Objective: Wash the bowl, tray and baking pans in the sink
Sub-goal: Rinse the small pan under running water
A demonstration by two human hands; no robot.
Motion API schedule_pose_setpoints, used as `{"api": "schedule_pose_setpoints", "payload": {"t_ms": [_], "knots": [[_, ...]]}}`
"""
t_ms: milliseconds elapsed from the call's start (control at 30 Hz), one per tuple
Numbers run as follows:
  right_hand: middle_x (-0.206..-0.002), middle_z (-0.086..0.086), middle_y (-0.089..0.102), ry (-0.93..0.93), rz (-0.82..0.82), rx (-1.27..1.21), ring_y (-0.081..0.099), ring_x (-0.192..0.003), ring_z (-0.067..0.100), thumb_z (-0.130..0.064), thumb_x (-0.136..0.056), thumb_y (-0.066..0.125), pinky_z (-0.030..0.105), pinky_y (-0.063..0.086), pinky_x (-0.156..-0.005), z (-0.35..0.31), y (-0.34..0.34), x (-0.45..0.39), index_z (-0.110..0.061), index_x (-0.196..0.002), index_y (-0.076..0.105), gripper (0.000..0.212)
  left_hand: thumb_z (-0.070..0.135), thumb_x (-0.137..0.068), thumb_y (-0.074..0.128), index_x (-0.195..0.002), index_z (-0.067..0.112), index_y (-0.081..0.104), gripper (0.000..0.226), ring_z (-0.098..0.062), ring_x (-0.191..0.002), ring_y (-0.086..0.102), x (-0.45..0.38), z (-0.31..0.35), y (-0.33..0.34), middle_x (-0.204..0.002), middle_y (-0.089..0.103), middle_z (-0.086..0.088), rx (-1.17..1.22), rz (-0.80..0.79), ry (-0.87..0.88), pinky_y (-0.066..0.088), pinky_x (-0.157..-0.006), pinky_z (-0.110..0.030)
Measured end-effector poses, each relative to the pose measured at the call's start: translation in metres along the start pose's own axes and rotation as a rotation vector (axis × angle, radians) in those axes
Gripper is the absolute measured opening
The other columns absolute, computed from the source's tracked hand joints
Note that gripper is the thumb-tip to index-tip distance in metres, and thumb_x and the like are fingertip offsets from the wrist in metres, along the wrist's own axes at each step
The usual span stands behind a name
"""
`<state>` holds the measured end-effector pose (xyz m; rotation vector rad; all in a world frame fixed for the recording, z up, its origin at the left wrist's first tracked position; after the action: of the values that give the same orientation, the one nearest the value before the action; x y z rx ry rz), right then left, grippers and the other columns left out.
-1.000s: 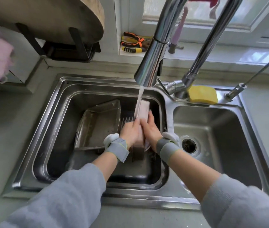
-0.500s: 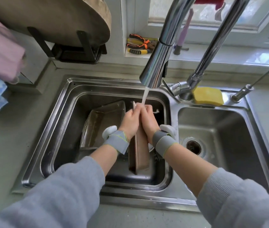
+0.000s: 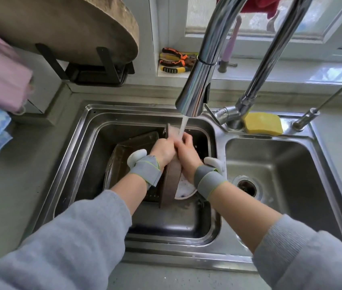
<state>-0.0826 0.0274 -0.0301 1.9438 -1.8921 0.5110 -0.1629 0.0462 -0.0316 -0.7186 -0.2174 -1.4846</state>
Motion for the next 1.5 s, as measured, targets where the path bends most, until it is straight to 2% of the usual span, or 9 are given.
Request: {"api": "schedule_pose_setpoints", "payload": {"t_ms": [100,200,300,500,833,1067,1200,1333,1500], "knots": [[-0.127,0.020,0.055,0.084,0.087,0.052,0.057,-0.103,0.033,-0.027,-0.099,0.042,0.038,0.049,-0.086,-0.018,-0.007,-0.014,-0.011,-0.140,0.035,0.045,0.040,-0.101,0.035,-0.108,-0.004,0.067,0.054,-0.020,-0.092,0.057,0.014,0.003,0.005,-0.099,0.066,-0.014,-0.014,-0.044,0.082,0.041,-0.082,-0.029],[-0.123,0.018,0.059,0.037,0.062,0.119,0.058,-0.111,0.035,-0.031,-0.092,0.051,0.045,0.046,-0.099,-0.016,0.007,-0.009,-0.019,-0.126,0.040,0.038,0.037,-0.102,0.028,-0.120,-0.002,0.061,0.054,-0.026,-0.112,0.058,0.012,0.005,-0.004,-0.119,0.063,-0.019,0.085,0.020,0.078,0.043,-0.098,-0.031],[-0.126,0.006,0.058,-0.011,0.004,0.085,0.056,-0.117,0.026,-0.042,-0.074,0.056,0.047,0.044,-0.103,-0.006,0.015,-0.011,-0.032,-0.134,0.037,0.064,0.035,-0.103,0.028,-0.110,0.001,0.065,0.050,-0.027,-0.106,0.060,0.012,0.001,-0.014,-0.106,0.065,-0.015,0.092,0.062,0.105,0.044,-0.092,-0.032],[-0.122,0.002,0.061,0.001,0.052,0.146,0.059,-0.111,0.024,-0.070,-0.057,0.062,0.044,0.046,-0.101,-0.030,0.001,-0.025,-0.027,-0.132,0.047,0.088,0.044,-0.097,0.042,-0.089,0.012,0.068,0.042,-0.021,-0.089,0.060,0.022,-0.014,-0.032,-0.092,0.066,-0.008,0.148,-0.059,0.150,0.047,-0.092,-0.038],[-0.081,-0.003,0.068,-0.002,-0.181,0.281,0.065,-0.072,0.009,-0.040,-0.082,0.071,0.019,0.050,-0.064,-0.052,-0.029,-0.017,-0.021,-0.087,0.065,0.020,0.046,-0.081,0.067,-0.052,0.010,0.058,0.047,-0.014,-0.047,0.048,0.023,-0.028,-0.072,-0.052,0.057,-0.004,0.115,-0.039,0.100,0.037,-0.052,-0.026],[-0.080,0.012,0.067,-0.006,-0.135,0.123,0.063,-0.069,0.021,-0.048,-0.077,0.073,0.031,0.051,-0.068,-0.041,-0.027,-0.010,-0.008,-0.087,0.070,0.042,0.053,-0.068,0.076,-0.067,0.002,0.069,0.051,-0.015,-0.062,0.052,0.010,-0.020,-0.076,-0.064,0.059,-0.005,0.056,0.163,0.119,0.041,-0.064,-0.027],[-0.076,0.017,0.058,-0.049,-0.011,0.038,0.053,-0.068,0.024,-0.045,-0.077,0.071,0.034,0.044,-0.066,-0.043,-0.013,-0.008,-0.009,-0.078,0.063,0.037,0.039,-0.095,0.048,-0.116,0.013,0.065,0.038,-0.027,-0.120,0.051,0.002,-0.013,-0.046,-0.125,0.059,-0.012,-0.076,0.402,0.073,0.037,-0.105,-0.033],[-0.078,0.015,0.055,-0.050,0.050,-0.031,0.049,-0.075,0.023,-0.040,-0.082,0.066,0.036,0.040,-0.068,-0.040,-0.006,-0.012,-0.009,-0.080,0.064,0.031,0.031,-0.103,0.027,-0.149,0.012,0.025,0.050,-0.020,-0.147,0.009,0.020,0.005,-0.004,-0.158,0.015,-0.011,-0.055,0.256,0.205,0.005,-0.120,-0.033],[-0.077,0.014,0.066,-0.007,-0.024,-0.131,0.064,-0.072,0.024,-0.023,-0.094,0.057,0.038,0.053,-0.075,-0.035,-0.005,-0.007,-0.005,-0.078,0.065,0.026,0.057,-0.096,0.029,-0.152,0.025,0.006,0.068,-0.021,-0.148,0.006,0.019,0.001,0.000,-0.160,0.005,-0.005,0.189,0.098,0.069,0.006,-0.121,-0.038]]}}
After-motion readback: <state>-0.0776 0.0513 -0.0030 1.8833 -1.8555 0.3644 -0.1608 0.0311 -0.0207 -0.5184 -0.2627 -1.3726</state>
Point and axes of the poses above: each hand's wrist, its own x-axis away from the middle knuckle, its own y-axis out of the palm, z = x × y, the point moved 1 cm from there along -x, towards the middle knuckle
